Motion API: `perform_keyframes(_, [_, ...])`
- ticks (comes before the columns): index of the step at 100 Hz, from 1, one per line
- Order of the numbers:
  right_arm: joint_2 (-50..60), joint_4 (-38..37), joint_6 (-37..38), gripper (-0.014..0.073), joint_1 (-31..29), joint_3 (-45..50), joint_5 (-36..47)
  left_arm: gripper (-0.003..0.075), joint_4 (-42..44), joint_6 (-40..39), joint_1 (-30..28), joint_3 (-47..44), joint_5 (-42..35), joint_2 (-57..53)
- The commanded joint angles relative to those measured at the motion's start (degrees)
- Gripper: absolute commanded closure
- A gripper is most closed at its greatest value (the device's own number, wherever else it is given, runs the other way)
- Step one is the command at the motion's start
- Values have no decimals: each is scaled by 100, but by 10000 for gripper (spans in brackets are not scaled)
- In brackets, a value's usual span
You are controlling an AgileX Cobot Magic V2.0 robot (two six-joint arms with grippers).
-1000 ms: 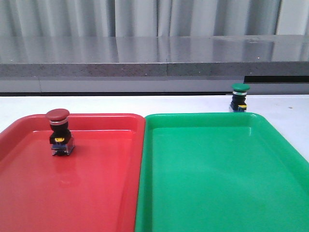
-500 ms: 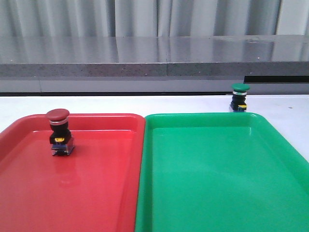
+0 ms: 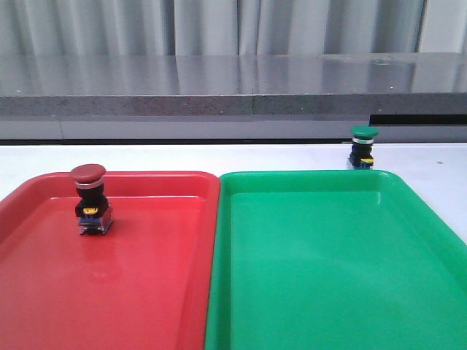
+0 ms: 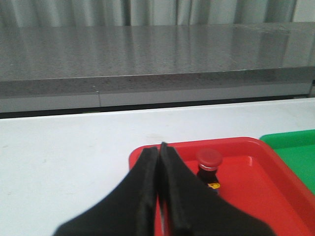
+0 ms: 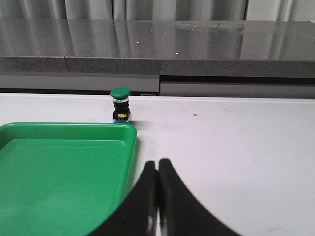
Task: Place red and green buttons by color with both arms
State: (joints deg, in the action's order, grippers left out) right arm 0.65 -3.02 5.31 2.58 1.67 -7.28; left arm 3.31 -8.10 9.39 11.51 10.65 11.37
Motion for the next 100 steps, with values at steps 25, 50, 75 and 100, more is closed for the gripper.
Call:
perform_keyframes(25, [107, -69, 10, 661, -23, -96, 511, 739, 33, -26, -501, -950, -449, -1282])
perform_keyframes(50, [102, -69, 10, 661, -23, -96, 510, 739, 63, -26, -501, -1303, -553, -1339])
perform_keyframes(75, [102, -69, 10, 661, -23, -96, 510, 739, 63, -26, -501, -1303, -607, -1339])
perform_keyframes(100, [102, -69, 10, 661, -23, -96, 510, 739, 63, -26, -501, -1303, -607, -1339])
